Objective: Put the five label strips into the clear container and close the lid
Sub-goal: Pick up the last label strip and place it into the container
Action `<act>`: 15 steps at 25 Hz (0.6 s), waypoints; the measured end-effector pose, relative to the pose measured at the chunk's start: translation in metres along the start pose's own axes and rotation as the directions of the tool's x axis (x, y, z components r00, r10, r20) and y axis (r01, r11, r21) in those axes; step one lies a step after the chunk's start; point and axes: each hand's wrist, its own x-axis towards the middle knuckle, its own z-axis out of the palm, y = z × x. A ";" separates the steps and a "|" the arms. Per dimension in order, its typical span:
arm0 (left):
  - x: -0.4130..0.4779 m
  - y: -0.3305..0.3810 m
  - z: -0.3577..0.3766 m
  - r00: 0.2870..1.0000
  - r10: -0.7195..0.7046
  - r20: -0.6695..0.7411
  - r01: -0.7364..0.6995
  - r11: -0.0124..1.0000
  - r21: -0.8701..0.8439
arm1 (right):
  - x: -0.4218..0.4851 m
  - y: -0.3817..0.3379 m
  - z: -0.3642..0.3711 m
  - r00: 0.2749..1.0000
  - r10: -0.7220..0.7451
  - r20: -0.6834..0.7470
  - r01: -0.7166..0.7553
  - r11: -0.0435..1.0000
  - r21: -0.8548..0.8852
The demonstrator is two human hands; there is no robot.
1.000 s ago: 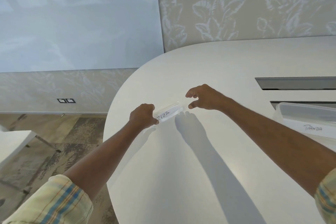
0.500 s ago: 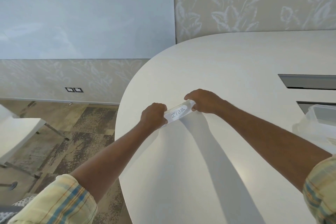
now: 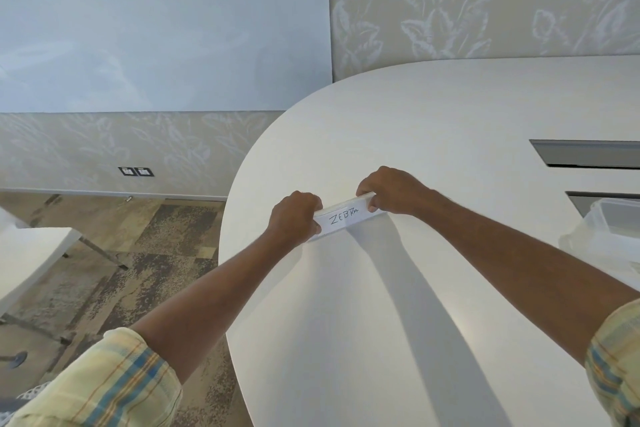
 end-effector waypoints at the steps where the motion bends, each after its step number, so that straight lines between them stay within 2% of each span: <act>1: 0.002 0.002 -0.002 1.000 0.010 -0.001 -0.010 1.000 -0.001 | -0.003 0.002 -0.002 1.000 0.006 -0.007 -0.006 1.000 0.004; 15: 0.028 0.096 -0.036 0.970 0.238 -0.044 -0.238 0.971 0.005 | -0.093 0.066 -0.063 0.976 0.187 -0.115 -0.180 0.981 0.065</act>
